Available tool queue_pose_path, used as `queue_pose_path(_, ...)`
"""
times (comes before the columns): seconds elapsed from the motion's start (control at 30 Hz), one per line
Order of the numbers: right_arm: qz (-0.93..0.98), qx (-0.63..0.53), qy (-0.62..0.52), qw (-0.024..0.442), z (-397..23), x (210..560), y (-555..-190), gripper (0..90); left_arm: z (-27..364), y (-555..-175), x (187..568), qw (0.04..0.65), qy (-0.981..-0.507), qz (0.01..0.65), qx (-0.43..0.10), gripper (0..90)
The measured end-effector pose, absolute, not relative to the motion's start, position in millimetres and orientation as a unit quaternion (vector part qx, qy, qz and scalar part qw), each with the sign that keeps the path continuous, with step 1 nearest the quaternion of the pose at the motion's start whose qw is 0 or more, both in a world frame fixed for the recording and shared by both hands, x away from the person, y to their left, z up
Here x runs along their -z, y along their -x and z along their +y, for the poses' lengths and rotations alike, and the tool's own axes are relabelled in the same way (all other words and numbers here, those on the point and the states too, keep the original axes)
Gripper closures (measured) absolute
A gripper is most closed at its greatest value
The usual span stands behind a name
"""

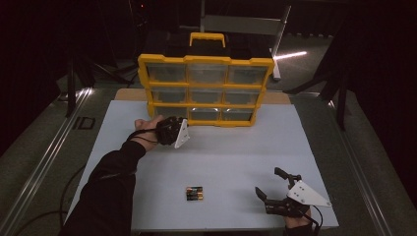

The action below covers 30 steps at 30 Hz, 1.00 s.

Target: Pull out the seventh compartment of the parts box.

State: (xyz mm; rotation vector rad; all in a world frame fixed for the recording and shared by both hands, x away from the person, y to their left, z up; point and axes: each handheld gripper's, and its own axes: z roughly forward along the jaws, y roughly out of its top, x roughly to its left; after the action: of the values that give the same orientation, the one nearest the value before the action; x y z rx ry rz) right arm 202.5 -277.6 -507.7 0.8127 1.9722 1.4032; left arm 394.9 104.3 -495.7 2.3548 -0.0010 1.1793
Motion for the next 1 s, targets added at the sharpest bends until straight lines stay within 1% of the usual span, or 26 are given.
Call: queue_pose_path(1.0, 0.737, -0.527, -0.302, 0.295, -278, 505, -201, 9.4, 102, -376, 490, 0.251, -0.877, 0.008, -0.41, 71.7)
